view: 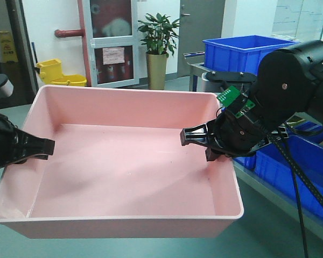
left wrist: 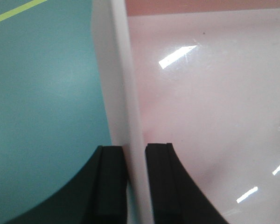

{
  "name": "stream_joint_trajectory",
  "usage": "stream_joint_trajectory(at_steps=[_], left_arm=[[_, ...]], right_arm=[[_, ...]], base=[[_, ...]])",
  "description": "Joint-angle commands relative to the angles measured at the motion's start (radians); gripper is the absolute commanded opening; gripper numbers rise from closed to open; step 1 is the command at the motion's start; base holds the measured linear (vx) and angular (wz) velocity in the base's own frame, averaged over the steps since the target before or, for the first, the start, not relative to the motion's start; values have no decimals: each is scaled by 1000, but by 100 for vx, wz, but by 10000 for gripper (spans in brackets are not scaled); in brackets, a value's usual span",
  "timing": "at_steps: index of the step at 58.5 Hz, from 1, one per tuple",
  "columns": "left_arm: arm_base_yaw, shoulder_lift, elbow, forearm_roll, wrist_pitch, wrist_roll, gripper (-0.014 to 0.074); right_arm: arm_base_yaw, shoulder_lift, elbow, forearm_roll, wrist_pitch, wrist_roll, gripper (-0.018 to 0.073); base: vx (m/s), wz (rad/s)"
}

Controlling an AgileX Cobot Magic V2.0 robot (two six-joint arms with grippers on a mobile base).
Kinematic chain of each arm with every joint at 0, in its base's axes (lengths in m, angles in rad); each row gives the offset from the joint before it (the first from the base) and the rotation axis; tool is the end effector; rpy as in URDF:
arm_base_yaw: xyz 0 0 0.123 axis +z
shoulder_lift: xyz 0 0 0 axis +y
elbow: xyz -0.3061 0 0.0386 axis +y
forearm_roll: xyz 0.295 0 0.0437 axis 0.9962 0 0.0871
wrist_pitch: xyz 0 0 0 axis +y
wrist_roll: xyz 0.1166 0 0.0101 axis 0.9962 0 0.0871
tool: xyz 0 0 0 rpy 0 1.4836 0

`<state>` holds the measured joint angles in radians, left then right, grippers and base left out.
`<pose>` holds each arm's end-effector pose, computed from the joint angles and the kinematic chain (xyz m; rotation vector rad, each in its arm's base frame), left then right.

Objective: Grab pink bin and stack on right shelf
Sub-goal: 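Hold the pink bin raised while the base drives to the table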

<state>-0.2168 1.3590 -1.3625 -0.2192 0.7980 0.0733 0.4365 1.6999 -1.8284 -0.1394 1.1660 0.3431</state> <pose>0.3447 -0.0946 0.4010 0.2377 2.2653 -0.3344 0.3982 0.1693 0.4085 -0.1346 2.5080 0.1364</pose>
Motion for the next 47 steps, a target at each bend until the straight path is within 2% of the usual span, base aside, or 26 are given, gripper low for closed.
stream_joint_trajectory(at_steps=[1,47], left_arm=[[-13,-46,-38,-67,-72,22,-1],[-13,-46,-38,-67,-72,22,-1]], right_arm=[[-8,-45,-32,-38,-78,-18,-11],[-8,-45,-32,-38,-78,-18,-11]], base=[[43,-15],[45,-28]])
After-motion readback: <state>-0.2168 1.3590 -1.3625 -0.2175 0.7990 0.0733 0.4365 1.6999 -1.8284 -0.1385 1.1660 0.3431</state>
